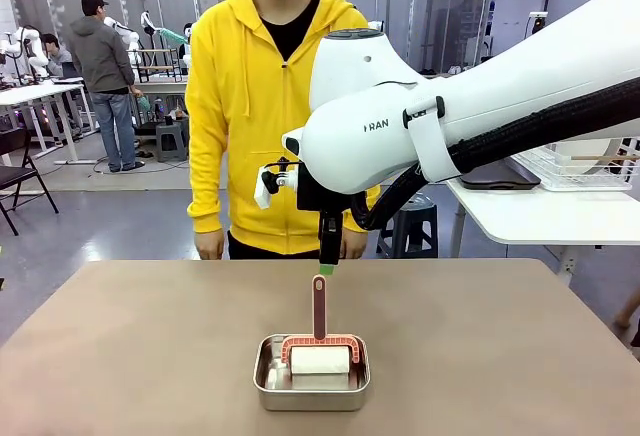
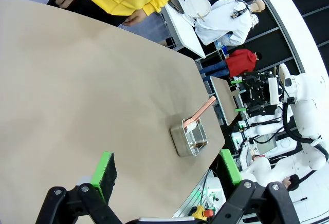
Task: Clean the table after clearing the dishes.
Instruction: Place the Lint Roller back on top of the Airtight Container.
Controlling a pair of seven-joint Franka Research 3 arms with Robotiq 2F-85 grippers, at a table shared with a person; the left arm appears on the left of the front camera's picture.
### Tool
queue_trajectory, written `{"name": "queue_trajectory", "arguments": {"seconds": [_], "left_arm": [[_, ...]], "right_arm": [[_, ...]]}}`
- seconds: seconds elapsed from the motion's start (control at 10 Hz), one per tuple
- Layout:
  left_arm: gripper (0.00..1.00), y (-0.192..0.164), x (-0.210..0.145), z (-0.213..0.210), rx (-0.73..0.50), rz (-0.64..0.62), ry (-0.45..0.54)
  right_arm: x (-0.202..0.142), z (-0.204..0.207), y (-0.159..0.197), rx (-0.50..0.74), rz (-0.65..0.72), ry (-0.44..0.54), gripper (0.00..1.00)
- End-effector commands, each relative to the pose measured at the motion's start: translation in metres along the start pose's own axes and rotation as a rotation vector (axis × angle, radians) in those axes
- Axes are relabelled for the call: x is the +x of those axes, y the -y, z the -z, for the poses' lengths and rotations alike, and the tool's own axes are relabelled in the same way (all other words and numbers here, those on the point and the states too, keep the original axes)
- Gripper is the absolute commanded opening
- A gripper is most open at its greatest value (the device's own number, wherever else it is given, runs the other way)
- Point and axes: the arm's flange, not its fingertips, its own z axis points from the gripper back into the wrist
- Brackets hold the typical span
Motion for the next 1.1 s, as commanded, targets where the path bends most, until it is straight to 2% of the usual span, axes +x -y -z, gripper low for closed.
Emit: {"name": "queue_trajectory", "arguments": {"seconds": [0.0, 0.7, 0.8, 0.9, 1.0], "left_arm": [[1.0, 0.001, -0.001, -0.001, 0.007, 0.003, 0.012], [1.0, 0.001, -0.001, -0.001, 0.007, 0.003, 0.012], [1.0, 0.001, -0.001, -0.001, 0.007, 0.003, 0.012], [1.0, 0.001, -0.001, -0.001, 0.007, 0.003, 0.012], [1.0, 0.001, -0.001, -0.001, 0.007, 0.003, 0.012]], "right_arm": [[0.0, -0.001, -0.001, -0.002, -0.002, 0.0, 1.0], [0.0, 0.0, 0.0, 0.0, 0.0, 0.0, 1.0], [-0.031, -0.015, 0.007, 0.213, 0.237, 0.132, 1.0], [-0.071, -0.027, 0.013, 0.34, 0.431, 0.228, 1.0], [-0.114, -0.034, 0.014, 0.511, 0.556, 0.419, 1.0]]}}
